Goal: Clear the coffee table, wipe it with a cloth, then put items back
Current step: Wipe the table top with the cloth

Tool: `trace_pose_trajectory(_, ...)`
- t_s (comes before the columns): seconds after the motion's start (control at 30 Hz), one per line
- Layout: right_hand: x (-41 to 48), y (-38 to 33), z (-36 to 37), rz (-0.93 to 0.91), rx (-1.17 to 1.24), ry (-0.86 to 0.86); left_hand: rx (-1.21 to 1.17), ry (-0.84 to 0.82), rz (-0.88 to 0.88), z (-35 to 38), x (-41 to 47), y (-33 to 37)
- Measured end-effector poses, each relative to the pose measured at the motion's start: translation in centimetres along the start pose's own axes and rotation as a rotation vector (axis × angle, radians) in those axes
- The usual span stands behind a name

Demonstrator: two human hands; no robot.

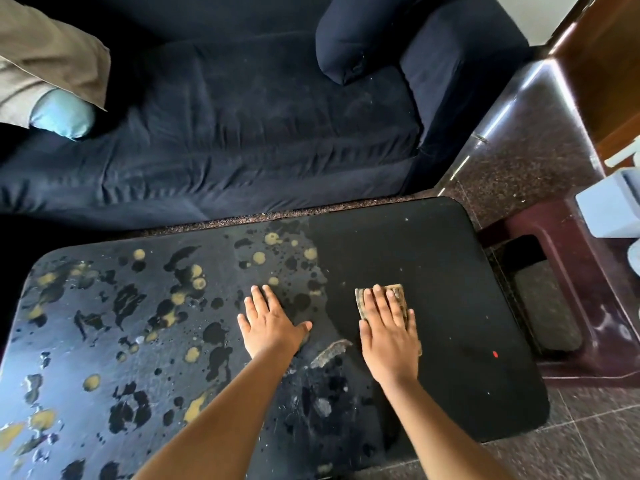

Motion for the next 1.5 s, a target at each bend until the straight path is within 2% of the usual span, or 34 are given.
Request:
trace_pose_trajectory(0.07,-1.6,-2.4,0.4,0.072,0.061,0.024,0.012,-0.003,0.000,0.0,-0.1,0.1)
trace_pose_trajectory(0.2,-4.2,-3.2,0.8,-0.305,-0.008,-0.015,0.033,0.000,0.008,0.1,-0.1,-0.1)
trace_pose_trajectory(0.27,-3.7,-1.3,0.8,-0.346,-0.062,-0.005,0.032,-0.005,0.010,0.1,-0.2,-0.2)
trace_pose_trajectory(0.3,-3.2,-0.5,0.6,-0.260,-0.073,0.006,0.037,-0.009,0.012,0.1,-0.3,-0.1)
trace_pose_trajectory(0.4,-2.2,-0.4,0.5,0.146,0.022,0.024,0.048,-0.011,0.016,0.1,-0.2,-0.2)
trace_pose_trajectory(0.47,-2.7,-1.9,0.5,0.181,0.066,0.032,0.049,-0.007,0.016,0.2,-0.2,-0.2)
trace_pose_trajectory(0.5,-3.4,-2.6,0.7,0.108,0.062,0.017,0.050,-0.006,0.016,0.2,-0.2,-0.2)
trace_pose_trajectory(0.6,-5.4,-1.7,1.1,-0.313,-0.035,-0.028,0.049,-0.009,0.019,0.3,-0.2,-0.2)
trace_pose_trajectory(0.67,-5.3,0.5,1.0,-0.460,-0.104,-0.023,0.043,-0.008,0.017,0.3,-0.3,-0.3)
trace_pose_trajectory(0.7,-5.1,1.5,0.9,-0.417,-0.116,-0.018,0.039,-0.009,0.016,0.3,-0.4,-0.3)
trace_pose_trajectory(0.8,-4.5,2.4,0.6,-0.021,-0.048,-0.011,0.040,-0.009,0.016,0.3,-0.4,-0.3)
trace_pose_trajectory(0.83,-4.8,1.9,0.6,0.051,-0.023,0.001,0.034,-0.011,0.017,0.4,-0.4,-0.3)
trace_pose_trajectory(0.9,-5.9,0.6,0.9,0.011,0.006,0.005,0.026,-0.008,0.018,0.5,-0.4,-0.4)
trace_pose_trajectory(1.03,-7.9,1.0,1.0,-0.364,-0.054,-0.040,0.027,0.059,0.055,0.7,-1.0,-0.2)
trace_pose_trajectory(1.1,-7.6,2.3,0.9,-0.457,-0.115,-0.045,0.034,0.117,0.118,1.2,-2.3,0.3)
trace_pose_trajectory(1.13,-7.4,2.9,0.8,-0.440,-0.127,-0.041,0.028,0.134,0.150,1.7,-3.2,0.4)
trace_pose_trajectory(1.23,-7.7,3.2,0.3,-0.142,-0.040,-0.049,-0.008,0.148,0.195,3.6,-6.2,0.4)
trace_pose_trajectory(1.3,-9.1,2.2,0.7,-0.050,0.028,-0.038,0.008,0.141,0.189,4.6,-7.7,-0.1)
trace_pose_trajectory(1.37,-10.9,1.5,1.1,-0.172,0.016,-0.057,0.021,0.135,0.170,5.2,-8.7,-0.8)
trace_pose_trajectory(1.47,-11.7,3.3,0.8,-0.494,-0.108,-0.091,0.009,0.123,0.141,5.4,-9.2,-1.5)
trace_pose_trajectory(1.5,-11.5,4.3,0.7,-0.515,-0.139,-0.092,0.003,0.113,0.136,5.4,-9.2,-1.6)
Point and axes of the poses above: each hand's wrist, its own x-axis towards the middle knuckle, its own z-axis out of the palm, y = z × x, the point moved 3 cm from there along x, towards the middle knuckle, and after that the axes turned 12 degrees about z, right-handed, at the moved point
